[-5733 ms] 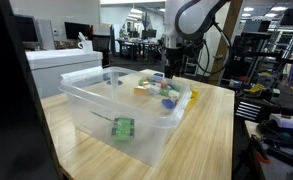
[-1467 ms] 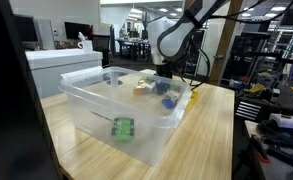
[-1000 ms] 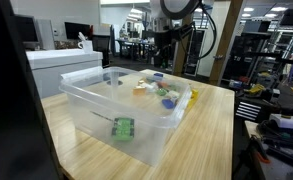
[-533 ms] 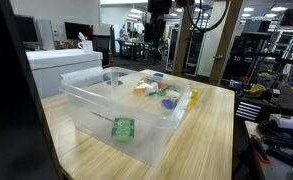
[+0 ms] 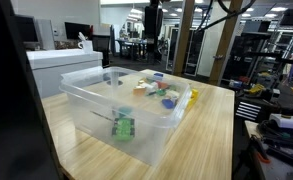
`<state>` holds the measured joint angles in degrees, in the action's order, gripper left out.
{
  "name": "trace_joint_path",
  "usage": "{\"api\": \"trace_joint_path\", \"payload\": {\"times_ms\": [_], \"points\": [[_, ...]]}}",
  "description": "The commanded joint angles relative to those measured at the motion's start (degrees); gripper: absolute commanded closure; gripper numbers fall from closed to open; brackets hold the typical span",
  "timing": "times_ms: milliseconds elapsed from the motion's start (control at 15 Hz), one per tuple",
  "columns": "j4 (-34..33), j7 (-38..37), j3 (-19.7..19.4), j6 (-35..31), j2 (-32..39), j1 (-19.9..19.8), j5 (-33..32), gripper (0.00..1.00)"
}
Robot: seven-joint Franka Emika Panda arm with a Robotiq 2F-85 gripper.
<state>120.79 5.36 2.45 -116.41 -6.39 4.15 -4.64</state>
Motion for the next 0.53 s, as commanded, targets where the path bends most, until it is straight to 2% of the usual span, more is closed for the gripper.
{"api": "trace_joint_path", "payload": {"times_ms": [0, 67, 133, 467], "points": [[1.13, 2.00, -0.90, 0.59, -0.33, -1.32, -0.35, 0.11], [0.84, 1.57, -1.68, 0.14, 0.32, -2.14, -1.21, 0.03], [0.59, 1.08, -2.49, 0.03, 1.00, -2.95, -2.28, 0.01], [1.10, -0.50, -7.97, -1.85, 4.28, -8.85, -9.59, 0.00]]}}
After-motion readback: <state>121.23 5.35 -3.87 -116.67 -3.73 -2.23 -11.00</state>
